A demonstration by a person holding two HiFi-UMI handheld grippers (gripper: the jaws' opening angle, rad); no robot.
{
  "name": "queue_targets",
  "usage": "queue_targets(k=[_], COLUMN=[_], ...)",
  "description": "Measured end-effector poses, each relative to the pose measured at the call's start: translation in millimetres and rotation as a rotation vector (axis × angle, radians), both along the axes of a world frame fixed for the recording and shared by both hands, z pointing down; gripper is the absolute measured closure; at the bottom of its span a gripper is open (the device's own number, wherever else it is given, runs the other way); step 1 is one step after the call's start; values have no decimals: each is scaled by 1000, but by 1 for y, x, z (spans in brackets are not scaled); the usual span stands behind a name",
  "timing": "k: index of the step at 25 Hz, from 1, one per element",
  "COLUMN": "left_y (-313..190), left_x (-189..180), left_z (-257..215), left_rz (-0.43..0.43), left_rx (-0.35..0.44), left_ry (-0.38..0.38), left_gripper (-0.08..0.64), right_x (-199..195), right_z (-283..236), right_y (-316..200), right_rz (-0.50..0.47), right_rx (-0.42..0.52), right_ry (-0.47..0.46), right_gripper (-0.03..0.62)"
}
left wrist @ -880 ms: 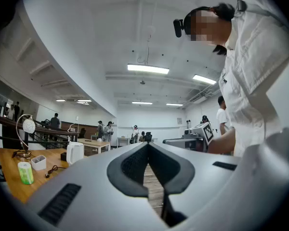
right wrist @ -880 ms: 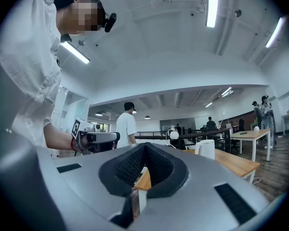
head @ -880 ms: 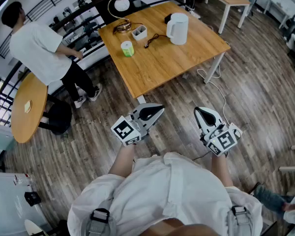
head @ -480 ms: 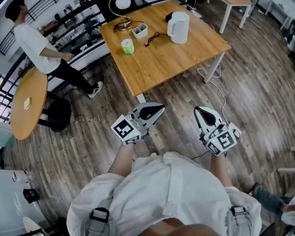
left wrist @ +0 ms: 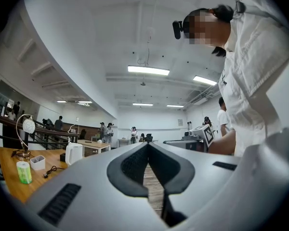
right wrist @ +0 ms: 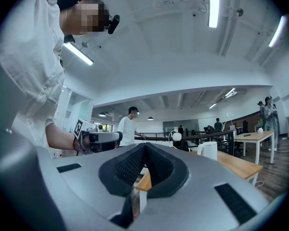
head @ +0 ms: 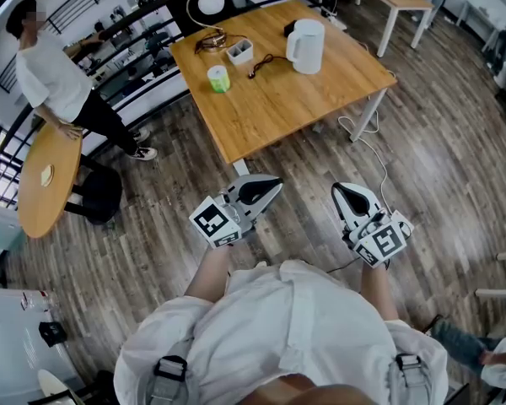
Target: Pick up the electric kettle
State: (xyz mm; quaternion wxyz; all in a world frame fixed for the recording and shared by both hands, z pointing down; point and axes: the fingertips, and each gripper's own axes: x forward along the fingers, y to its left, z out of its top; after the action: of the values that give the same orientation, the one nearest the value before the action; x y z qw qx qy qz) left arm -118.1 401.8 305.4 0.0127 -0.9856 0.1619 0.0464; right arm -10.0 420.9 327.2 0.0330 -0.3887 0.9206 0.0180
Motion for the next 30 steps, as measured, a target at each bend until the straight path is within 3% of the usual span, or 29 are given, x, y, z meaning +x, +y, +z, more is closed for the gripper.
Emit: queue_targets(k=[9,19,30], left_y=[2,-5,-57], left_x=[10,43,50], left_z=[0,-1,7], left_rz=[-12,-61,-83], left_rx=[-8,4,3], left_ry=[6,22,27], left_gripper=[552,552,552], right_x=[11,49,69], right_z=[0,4,7], right_y=[5,1,-50], right_rz=[-8,-27,-8], right_rx=[6,8,12], right_ry=[6,9,18], right_gripper=[580,580,580])
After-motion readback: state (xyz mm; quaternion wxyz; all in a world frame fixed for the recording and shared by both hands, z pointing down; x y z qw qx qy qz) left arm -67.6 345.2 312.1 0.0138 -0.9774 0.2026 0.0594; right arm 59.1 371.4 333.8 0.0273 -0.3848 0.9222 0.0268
